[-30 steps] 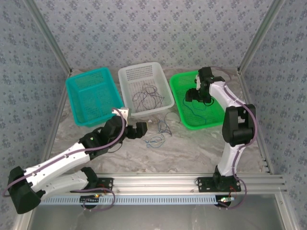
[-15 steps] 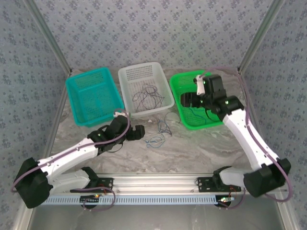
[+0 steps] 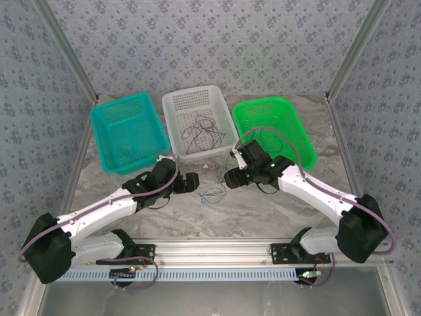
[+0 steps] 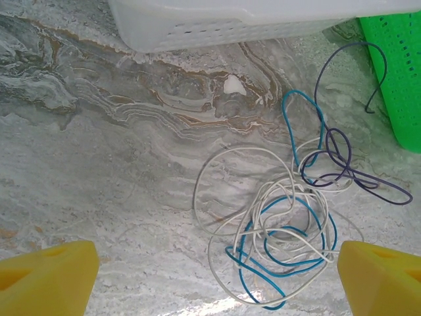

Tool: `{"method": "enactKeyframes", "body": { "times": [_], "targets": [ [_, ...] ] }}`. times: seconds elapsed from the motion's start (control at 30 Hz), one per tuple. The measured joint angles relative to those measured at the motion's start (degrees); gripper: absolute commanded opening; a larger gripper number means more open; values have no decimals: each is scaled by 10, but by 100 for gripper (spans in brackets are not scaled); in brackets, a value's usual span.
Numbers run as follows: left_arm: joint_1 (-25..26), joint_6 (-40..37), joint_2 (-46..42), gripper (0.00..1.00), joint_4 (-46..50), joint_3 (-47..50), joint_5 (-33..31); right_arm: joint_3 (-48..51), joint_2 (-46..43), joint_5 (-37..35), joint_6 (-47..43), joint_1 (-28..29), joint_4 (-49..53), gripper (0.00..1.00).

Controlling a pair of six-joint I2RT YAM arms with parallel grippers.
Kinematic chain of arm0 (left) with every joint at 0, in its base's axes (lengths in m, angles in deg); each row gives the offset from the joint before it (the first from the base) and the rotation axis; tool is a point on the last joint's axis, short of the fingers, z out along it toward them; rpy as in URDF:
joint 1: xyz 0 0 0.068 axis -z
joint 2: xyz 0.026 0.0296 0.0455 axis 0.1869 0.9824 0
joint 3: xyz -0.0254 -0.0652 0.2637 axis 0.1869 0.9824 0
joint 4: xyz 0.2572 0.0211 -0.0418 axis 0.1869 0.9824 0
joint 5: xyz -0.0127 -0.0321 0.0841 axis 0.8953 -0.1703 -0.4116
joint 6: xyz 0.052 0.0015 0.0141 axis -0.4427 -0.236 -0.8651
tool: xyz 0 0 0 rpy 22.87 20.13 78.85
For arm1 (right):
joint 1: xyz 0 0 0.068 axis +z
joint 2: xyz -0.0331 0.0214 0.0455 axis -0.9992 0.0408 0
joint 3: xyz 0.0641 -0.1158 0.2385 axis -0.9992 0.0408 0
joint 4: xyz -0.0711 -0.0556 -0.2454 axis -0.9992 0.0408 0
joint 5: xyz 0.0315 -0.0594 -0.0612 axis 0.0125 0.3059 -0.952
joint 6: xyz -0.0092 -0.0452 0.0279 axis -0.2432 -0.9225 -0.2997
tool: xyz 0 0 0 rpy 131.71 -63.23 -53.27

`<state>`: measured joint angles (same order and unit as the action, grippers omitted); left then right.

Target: Untangle the cables

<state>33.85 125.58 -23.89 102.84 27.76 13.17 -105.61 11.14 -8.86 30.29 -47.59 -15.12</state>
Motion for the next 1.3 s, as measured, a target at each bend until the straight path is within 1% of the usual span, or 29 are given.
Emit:
{"method": "enactKeyframes", "body": {
  "times": [0.2,0.47,0.5,0.53,0.63,0.67,0.73,0.83,0.97,1.07,1.17,1.3],
  "targets": [
    [0,2,-2,94,1,0,0,4,53,-17,-9,16,-34,65],
    [-7,2,-26,94,5,0,-4,2,118,-26,-30,23,-54,47],
    [-8,2,-29,94,7,0,-4,1,123,-28,-31,23,-55,43],
    [-9,2,-33,94,9,0,-4,-1,130,-28,-35,23,-57,38],
    [-14,2,-43,94,12,0,-4,-7,146,-31,-42,23,-64,16],
    [-15,2,-47,94,13,0,-5,-8,146,-33,-42,23,-65,10],
    [-17,2,-53,94,16,1,-7,-8,140,-38,-41,24,-66,3],
    [-19,2,-65,94,18,5,-9,-8,107,-47,-38,25,-61,2],
    [-19,2,-78,94,18,16,-9,-14,14,-53,-38,27,-39,2],
    [-19,1,-77,94,17,20,-8,-41,-45,-52,-39,28,-11,1],
    [-19,0,-73,93,4,20,1,-76,-82,-50,-39,29,17,2],
    [-20,-10,-62,92,-14,20,18,-111,-108,-40,-41,30,45,2]
  ]
}}
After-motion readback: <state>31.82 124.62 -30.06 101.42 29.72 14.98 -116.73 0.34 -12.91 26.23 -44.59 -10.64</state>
